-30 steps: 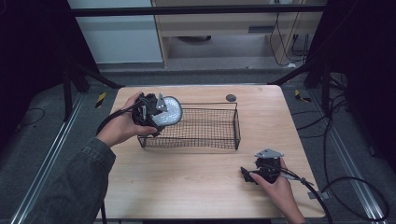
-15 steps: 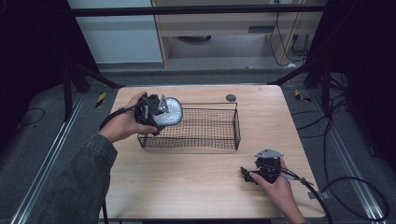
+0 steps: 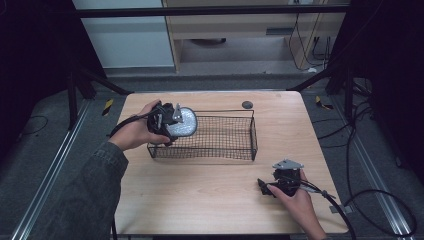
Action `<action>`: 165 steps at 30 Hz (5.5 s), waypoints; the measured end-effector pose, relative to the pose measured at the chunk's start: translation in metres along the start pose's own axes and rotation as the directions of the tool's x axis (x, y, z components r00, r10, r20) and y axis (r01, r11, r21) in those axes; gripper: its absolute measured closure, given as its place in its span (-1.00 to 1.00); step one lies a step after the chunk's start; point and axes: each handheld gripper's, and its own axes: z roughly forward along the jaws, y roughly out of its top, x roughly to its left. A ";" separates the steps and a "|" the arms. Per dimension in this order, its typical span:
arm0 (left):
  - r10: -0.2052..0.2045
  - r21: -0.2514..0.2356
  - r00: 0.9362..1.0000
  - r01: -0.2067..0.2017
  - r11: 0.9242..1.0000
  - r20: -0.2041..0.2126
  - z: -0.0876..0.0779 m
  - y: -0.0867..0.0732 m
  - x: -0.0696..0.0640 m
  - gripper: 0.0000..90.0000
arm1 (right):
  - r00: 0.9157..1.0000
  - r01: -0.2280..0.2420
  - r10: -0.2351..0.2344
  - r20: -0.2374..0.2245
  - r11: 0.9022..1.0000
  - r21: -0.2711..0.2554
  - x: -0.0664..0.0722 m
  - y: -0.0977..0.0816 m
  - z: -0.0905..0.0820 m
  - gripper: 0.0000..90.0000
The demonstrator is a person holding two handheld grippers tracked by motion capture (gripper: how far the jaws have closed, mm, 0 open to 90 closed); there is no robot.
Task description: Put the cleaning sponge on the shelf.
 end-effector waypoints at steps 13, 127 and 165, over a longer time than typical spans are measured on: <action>0.017 0.016 1.000 -0.018 1.000 0.019 0.006 0.006 0.006 -0.85 | 1.000 0.000 0.000 0.000 1.000 0.000 0.000 0.000 0.000 -0.99; -0.148 -0.065 0.985 0.154 0.986 0.091 0.010 0.009 0.008 -0.86 | 1.000 0.000 0.000 0.000 1.000 -0.001 0.000 0.000 0.000 -0.99; -0.419 -0.249 0.907 0.417 0.874 0.048 -0.033 -0.046 -0.095 -0.88 | 1.000 -0.006 0.006 -0.001 1.000 0.001 0.001 0.000 -0.001 -0.99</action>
